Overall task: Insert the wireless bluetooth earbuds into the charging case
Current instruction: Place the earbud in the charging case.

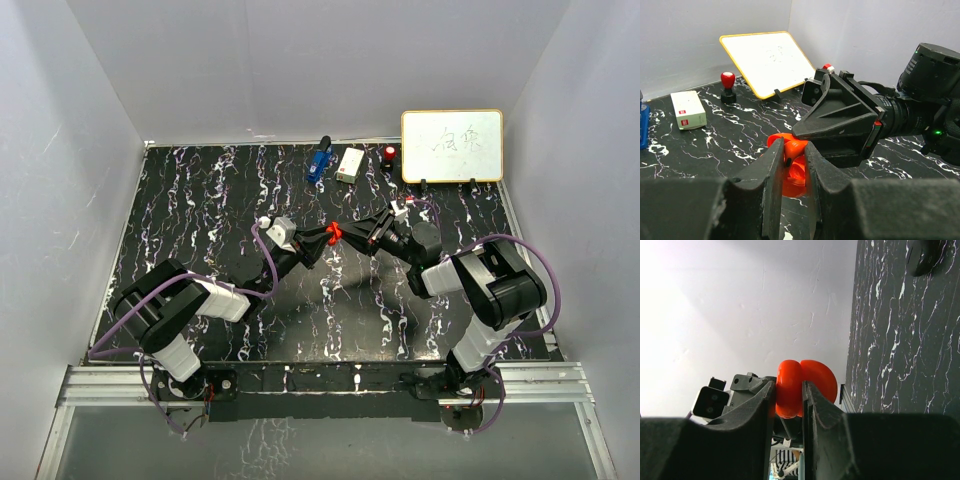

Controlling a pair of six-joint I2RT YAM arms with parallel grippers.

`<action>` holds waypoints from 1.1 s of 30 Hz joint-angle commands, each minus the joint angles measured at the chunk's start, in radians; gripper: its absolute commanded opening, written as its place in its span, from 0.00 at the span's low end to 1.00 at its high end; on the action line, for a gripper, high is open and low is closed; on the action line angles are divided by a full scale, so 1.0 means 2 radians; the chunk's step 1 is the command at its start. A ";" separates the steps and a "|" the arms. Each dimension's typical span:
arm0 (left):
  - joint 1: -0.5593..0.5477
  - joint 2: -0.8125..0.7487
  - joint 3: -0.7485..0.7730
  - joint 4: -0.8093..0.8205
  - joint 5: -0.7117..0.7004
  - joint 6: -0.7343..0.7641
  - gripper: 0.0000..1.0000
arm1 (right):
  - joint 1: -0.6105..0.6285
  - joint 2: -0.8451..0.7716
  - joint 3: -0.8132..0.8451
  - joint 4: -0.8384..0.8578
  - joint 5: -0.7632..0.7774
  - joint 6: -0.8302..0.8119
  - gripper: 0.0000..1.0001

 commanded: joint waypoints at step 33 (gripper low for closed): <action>-0.005 -0.003 0.021 0.100 0.007 0.000 0.00 | -0.001 0.005 -0.003 0.063 -0.001 0.016 0.02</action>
